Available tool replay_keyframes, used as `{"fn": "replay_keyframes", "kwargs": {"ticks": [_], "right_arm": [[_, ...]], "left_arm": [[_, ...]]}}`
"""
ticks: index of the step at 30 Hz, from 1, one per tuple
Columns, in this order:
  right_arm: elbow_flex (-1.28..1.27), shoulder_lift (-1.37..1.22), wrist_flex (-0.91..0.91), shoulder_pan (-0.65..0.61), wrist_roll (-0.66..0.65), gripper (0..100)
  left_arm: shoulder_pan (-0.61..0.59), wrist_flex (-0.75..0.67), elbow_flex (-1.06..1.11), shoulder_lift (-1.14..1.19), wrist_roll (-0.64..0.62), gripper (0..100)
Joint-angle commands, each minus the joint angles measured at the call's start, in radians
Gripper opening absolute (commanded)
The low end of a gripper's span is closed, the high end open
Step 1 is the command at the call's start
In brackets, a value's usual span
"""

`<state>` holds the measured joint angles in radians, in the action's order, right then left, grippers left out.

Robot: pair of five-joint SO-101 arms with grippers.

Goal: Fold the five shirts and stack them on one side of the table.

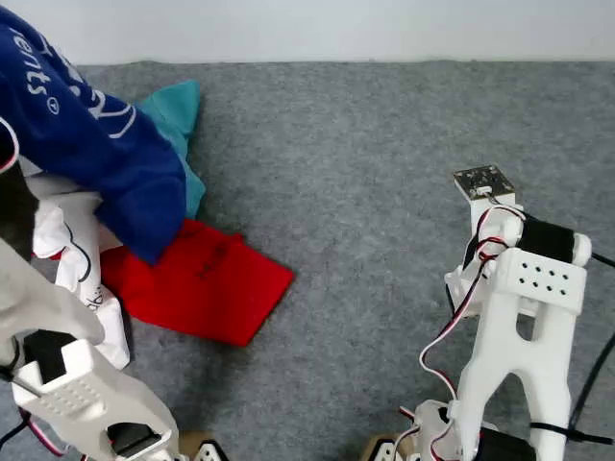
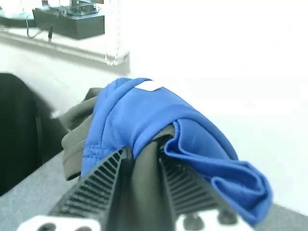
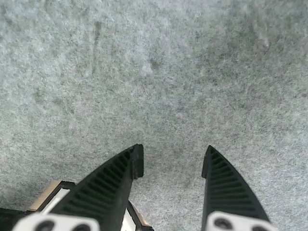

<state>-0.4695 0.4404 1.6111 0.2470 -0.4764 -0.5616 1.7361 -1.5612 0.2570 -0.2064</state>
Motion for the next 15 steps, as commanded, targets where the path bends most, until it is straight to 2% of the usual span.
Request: {"fn": "replay_keyframes", "kwargs": {"ticks": [1,8,15], "right_arm": [[0.003,0.001,-0.008,-0.008,-0.008,20.2],[0.003,0.001,-0.008,-0.008,-0.008,20.2],[0.002,0.001,-0.007,-0.008,-0.008,20.2]], "left_arm": [[0.014,0.018,0.133,-0.037,-0.005,1],[0.017,0.017,0.495,-0.037,-0.005,1],[0.091,0.017,0.857,-0.038,-0.005,2]]}}
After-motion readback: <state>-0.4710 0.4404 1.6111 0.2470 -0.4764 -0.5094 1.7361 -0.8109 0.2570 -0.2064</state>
